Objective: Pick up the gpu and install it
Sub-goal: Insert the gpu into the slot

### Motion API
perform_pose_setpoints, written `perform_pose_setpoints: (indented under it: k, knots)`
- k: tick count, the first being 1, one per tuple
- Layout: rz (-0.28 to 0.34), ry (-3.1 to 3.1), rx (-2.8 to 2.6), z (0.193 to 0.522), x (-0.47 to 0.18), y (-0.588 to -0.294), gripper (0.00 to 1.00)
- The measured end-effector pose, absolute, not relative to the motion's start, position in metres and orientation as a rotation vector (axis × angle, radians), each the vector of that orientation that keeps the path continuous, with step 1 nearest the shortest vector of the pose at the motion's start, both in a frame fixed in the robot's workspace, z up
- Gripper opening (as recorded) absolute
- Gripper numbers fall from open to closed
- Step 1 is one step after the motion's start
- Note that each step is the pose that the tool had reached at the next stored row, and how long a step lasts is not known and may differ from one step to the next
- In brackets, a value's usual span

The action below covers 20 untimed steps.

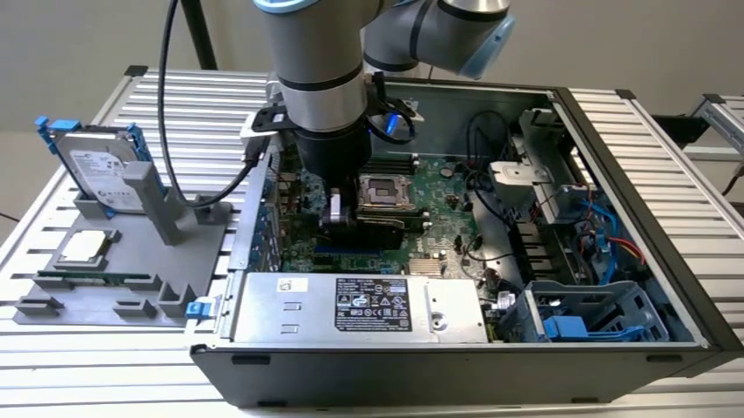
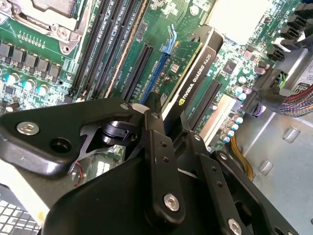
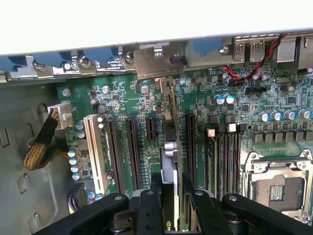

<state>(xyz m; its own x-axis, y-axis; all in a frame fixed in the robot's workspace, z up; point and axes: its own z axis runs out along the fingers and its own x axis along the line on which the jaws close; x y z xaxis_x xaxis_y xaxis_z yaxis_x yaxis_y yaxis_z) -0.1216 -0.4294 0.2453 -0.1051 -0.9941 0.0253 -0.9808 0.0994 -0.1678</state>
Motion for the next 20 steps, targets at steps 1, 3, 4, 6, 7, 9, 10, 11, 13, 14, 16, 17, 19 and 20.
perform_pose_setpoints:
  k: [1, 3, 4, 6, 7, 9, 10, 11, 13, 14, 16, 17, 19, 20]
  knots:
    - [-0.217, 2.258, -2.036, 0.2453, -0.1216, -0.4294, 0.00]
    - [-0.217, 2.258, -2.036, 0.2453, -0.1216, -0.4294, 0.00]
    - [-0.217, 2.258, -2.036, 0.2453, -0.1216, -0.4294, 0.00]
    - [-0.217, 2.258, -2.035, 0.2453, -0.1216, -0.4295, 0.00]
    - [-0.217, 2.258, -2.035, 0.2453, -0.1216, -0.4296, 0.00]
    - [-0.216, 2.257, -2.035, 0.2451, -0.1216, -0.4303, 0.00]
    - [-0.217, 2.257, -2.035, 0.2452, -0.1216, -0.4306, 0.00]
    - [-0.217, 2.258, -2.035, 0.2452, -0.1217, -0.4306, 0.00]
    - [-0.217, 2.258, -2.036, 0.2452, -0.1218, -0.4311, 0.00]
    - [-0.216, 2.258, -2.036, 0.2452, -0.1218, -0.4313, 0.00]
    - [-0.216, 2.258, -2.036, 0.2453, -0.1218, -0.4314, 0.00]
    - [-0.215, 2.259, -2.037, 0.2453, -0.1218, -0.4314, 0.00]
    - [-0.213, 2.259, -2.036, 0.2449, -0.1218, -0.4324, 0.00]
    - [-0.213, 2.259, -2.037, 0.2449, -0.1218, -0.4328, 0.00]
